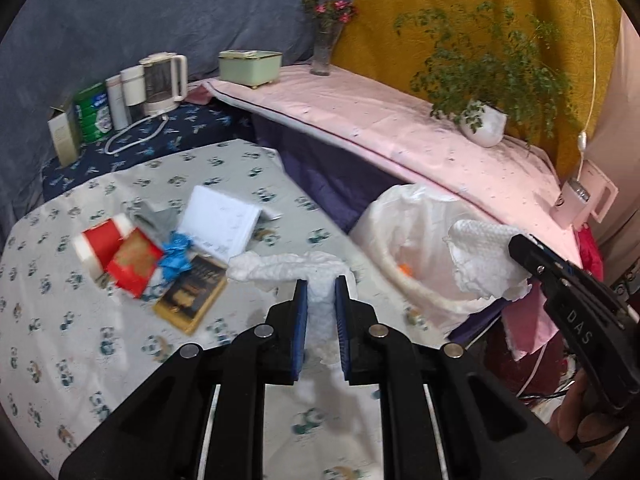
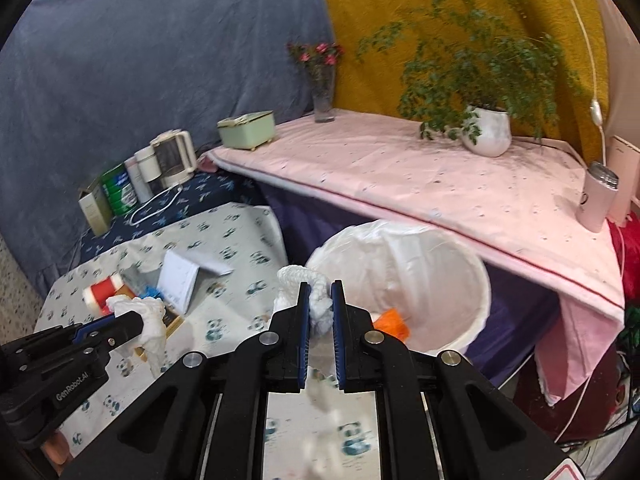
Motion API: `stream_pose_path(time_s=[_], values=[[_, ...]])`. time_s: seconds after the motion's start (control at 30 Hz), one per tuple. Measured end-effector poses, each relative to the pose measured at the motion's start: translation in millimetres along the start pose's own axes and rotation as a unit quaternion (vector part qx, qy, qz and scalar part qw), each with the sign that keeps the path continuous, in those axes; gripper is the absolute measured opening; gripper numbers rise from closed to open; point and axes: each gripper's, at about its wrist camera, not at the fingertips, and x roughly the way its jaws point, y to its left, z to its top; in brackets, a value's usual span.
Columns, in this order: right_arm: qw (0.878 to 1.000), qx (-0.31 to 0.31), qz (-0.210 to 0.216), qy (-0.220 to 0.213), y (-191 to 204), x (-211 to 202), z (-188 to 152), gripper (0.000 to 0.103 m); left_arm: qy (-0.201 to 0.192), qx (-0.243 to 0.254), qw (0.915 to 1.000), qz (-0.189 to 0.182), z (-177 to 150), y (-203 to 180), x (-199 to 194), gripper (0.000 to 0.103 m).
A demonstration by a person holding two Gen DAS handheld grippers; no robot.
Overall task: Collect trash
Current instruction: 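Carry the tissue with the right tool into the bin while the left tool drops its tissue there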
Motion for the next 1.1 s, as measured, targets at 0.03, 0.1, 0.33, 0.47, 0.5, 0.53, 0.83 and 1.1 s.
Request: stream_pose_path(time_s=[0.03,0.1,0.33,0.47,0.5,0.53,0.83,1.1], values=[[1.0,0.003,-0.005,-0.003,-7.4,-0.6,2.0,0.01,0.003,0.0,1.0,-0.007,3.8,-5.9,3.3,0.013],[1.0,0.011,-0.013,-0.006,-22.6,-0.3,5.1,0.01,0.001,0.013,0.9999,-0.008,9.1,-19.2,8.8,0.013],[0.999,0.034,-0.038,-0.003,-64.1,11.0,6.9,0.01,0.006,0.057,0.9981,-0.023,22.9,-67.7,31.3,0.013],[0.998,0.043,-0.044,0.004,-80.6,20.8,5.9,0.01,0.008,0.093,0.995,-0.037,25.8,-102.9,45.8,0.013],[0.998,0.045,-0.046,0.006,-84.1,23.9,5.1,0.01,0.01,0.098,0.9943,-0.042,25.8,-108.6,48.6,0.013],[0.998,0.046,-0.047,0.008,-86.9,26.8,4.7,0.01,0.012,0.105,0.9934,-0.045,25.8,-116.4,52.7,0.013],[0.996,0.061,-0.06,0.023,-113.4,59.5,3.3,0.01,0.041,0.124,0.9887,-0.073,34.4,-152.1,104.5,0.013],[0.996,0.056,-0.058,0.03,-115.3,87.2,8.3,0.014,0.049,0.133,0.9877,-0.067,42.3,-147.7,136.3,0.041]])
